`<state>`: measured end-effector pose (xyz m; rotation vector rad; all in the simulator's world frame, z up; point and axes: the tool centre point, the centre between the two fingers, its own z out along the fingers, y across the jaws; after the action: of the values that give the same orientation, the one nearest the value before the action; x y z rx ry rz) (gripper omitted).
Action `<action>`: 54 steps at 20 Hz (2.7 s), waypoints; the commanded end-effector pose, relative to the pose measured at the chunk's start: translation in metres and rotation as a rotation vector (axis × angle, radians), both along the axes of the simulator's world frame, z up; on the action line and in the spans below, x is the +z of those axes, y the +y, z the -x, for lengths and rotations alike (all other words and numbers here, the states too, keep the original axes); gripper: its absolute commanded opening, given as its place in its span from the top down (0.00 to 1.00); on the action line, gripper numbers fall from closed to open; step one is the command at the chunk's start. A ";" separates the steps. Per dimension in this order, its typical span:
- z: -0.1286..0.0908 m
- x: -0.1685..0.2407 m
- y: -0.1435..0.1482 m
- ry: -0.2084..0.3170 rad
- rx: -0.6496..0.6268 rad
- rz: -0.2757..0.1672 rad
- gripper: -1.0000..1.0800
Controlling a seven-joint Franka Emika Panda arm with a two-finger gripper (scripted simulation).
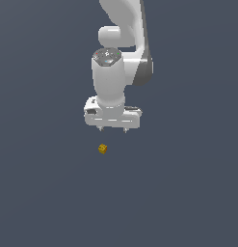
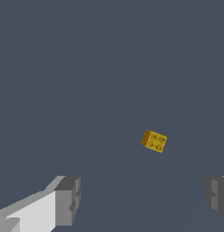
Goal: Pick up the object and move it to a goal position.
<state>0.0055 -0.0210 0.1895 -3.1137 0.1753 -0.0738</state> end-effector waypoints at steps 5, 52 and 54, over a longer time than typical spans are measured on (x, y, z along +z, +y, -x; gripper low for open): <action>-0.001 -0.015 -0.007 0.008 -0.045 -0.003 0.04; 0.002 -0.168 -0.059 0.052 -0.357 0.010 1.00; 0.002 -0.168 -0.059 0.052 -0.357 0.010 1.00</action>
<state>0.0036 -0.0805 0.0222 -3.0552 0.7313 0.0005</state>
